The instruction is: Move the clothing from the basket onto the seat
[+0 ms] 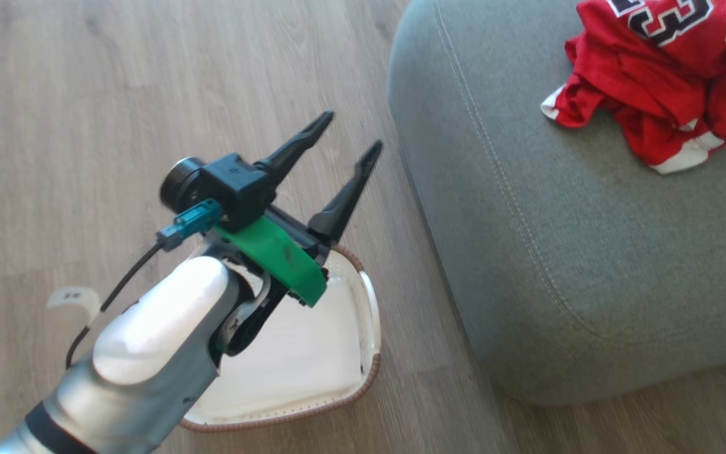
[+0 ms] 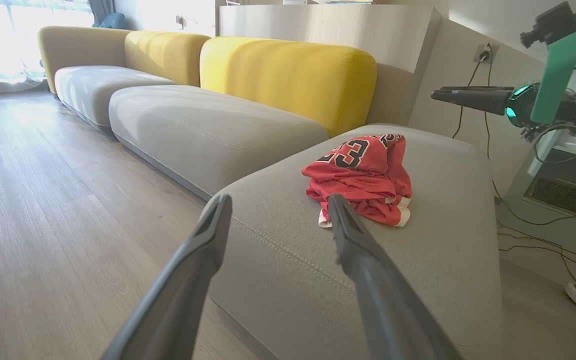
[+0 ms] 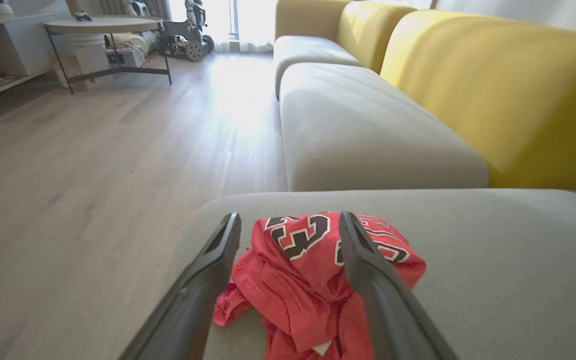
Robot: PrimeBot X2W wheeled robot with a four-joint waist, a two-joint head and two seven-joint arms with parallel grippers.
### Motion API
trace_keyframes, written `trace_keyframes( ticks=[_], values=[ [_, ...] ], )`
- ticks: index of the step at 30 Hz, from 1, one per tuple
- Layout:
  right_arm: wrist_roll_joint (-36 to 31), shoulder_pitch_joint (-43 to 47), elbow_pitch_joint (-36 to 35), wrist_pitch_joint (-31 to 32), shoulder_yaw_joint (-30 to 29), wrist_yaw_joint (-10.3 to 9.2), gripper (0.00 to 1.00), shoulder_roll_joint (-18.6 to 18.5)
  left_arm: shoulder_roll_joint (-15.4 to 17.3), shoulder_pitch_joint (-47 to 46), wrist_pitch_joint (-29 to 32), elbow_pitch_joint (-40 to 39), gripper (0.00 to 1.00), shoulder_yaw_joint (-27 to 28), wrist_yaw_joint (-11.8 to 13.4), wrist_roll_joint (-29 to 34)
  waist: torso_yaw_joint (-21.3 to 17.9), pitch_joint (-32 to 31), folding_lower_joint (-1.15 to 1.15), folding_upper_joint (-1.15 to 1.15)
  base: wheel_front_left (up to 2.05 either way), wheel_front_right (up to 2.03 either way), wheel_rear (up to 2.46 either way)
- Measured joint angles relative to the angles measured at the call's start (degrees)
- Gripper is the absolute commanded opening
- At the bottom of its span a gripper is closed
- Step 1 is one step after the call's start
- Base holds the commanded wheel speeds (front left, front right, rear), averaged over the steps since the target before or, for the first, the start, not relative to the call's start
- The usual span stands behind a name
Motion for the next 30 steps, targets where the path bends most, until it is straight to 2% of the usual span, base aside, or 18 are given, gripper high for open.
trace_keyframes(
  ticks=[5,10,19,26,30],
  values=[
    [-1.42,5.24,-4.69,-2.56,-4.01,0.0,1.0,0.62,0.78,2.41,-1.2,0.04,1.0,1.82,1.89,-1.11,1.91,-3.24,0.0,0.0,0.0,0.0,0.0],
    [-3.99,12.68,-9.62,-4.35,-9.58,0.0,1.0,3.61,1.71,5.78,-2.1,0.13,1.0,3.1,3.71,-2.02,4.58,-5.94,0.0,0.0,0.0,0.0,0.0],
    [-10.72,25.32,-20.24,-4.24,-17.67,0.0,1.0,12.13,3.98,11.38,-2.83,-0.29,1.0,5.76,6.54,-2.7,9.51,-9.81,0.0,0.0,0.0,0.0,0.0],
    [-15.34,33.45,-27.38,-3.34,-21.0,0.0,1.0,19.36,6.35,17.41,-3.39,-1.24,1.0,8.4,9.06,-3.65,12.44,-11.6,0.0,0.0,0.0,0.0,0.0],
    [-16.8,36.82,-29.37,-3.39,-21.08,0.0,1.0,22.26,7.09,20.22,-3.6,-2.29,1.0,10.69,10.91,-3.77,13.29,-12.25,0.0,0.0,0.0,0.0,0.0]
  ],
)
